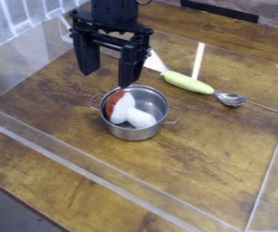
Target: Remove the mushroom from the silver pot and put it on the table
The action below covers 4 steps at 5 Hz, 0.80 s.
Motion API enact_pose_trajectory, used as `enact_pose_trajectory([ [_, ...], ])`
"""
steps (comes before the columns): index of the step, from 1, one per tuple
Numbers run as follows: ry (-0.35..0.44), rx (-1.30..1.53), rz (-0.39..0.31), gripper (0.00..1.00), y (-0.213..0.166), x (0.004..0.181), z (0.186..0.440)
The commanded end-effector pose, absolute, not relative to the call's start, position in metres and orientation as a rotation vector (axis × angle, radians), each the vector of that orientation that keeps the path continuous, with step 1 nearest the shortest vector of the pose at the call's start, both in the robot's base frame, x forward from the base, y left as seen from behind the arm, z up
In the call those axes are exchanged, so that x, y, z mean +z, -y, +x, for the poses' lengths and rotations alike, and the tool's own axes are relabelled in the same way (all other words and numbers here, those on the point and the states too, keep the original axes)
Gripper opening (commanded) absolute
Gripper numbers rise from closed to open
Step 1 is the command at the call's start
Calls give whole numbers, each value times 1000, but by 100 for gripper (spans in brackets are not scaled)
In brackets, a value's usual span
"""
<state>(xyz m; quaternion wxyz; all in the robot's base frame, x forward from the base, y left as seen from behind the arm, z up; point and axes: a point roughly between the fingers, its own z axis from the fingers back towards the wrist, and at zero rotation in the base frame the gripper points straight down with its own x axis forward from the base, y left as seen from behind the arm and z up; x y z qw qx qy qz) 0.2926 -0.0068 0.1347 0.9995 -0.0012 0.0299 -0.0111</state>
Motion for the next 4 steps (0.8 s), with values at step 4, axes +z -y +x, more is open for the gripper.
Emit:
enact_pose_trajectory([
  [4,-60,92,-46,100,-23,89,316],
])
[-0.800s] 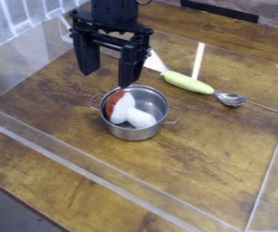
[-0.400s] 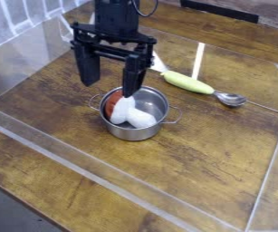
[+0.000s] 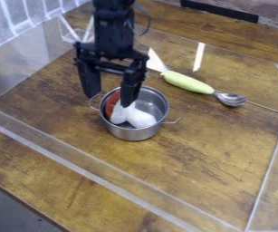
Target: Remove the mushroom from the silver pot and put it on the table
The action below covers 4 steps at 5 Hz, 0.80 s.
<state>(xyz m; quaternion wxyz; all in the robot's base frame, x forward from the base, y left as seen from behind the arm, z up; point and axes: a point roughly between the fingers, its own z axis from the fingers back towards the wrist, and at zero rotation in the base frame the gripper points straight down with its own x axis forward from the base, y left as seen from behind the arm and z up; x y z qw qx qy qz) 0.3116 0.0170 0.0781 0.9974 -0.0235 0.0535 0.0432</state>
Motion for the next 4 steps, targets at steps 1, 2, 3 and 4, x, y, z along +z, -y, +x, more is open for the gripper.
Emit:
enact_pose_trajectory([
  [1,-35,139,-81,100,-7,77,325],
  [2,-9,186,-113,100,13,67,333],
  [3,4,219,-134,100,28,58,339],
  [4,6,243,-141,100,23,45,341],
])
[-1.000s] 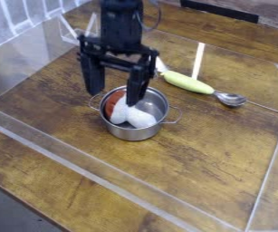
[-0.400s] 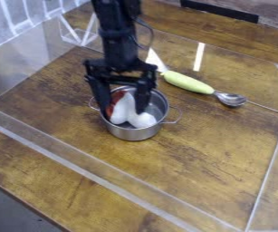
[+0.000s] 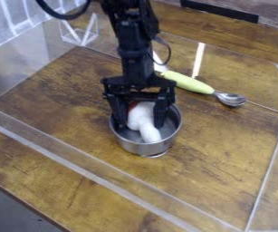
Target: Remove the mushroom from the silver pot and put it on the table
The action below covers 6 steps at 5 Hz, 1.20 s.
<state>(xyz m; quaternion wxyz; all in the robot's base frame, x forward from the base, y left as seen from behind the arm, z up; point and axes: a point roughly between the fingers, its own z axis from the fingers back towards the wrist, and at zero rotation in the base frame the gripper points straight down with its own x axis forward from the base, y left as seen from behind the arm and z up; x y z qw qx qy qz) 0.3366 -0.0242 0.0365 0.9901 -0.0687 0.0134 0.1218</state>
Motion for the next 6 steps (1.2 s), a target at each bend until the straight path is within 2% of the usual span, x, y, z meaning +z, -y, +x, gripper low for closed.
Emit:
enact_pose_trajectory([
  [1,24,262,-138,100,15,40,345],
  [4,77,287,-122,100,-5,43,350],
  [6,105,227,-136,100,-33,49,350],
])
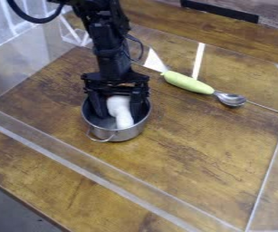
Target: Remove the mushroom from the silver pot and put it on the table
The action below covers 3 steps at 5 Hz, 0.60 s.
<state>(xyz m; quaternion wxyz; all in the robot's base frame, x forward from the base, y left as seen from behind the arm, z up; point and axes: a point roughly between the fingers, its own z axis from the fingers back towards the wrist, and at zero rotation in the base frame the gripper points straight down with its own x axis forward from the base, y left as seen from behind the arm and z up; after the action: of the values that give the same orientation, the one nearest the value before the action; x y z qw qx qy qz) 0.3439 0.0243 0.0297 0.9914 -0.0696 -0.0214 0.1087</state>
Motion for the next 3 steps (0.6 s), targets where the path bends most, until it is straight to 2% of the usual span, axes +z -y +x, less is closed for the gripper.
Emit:
enact_pose_trajectory([
  [1,107,208,-149,100,-22,50,351],
  [3,108,226,-171,100,-4,52,354],
])
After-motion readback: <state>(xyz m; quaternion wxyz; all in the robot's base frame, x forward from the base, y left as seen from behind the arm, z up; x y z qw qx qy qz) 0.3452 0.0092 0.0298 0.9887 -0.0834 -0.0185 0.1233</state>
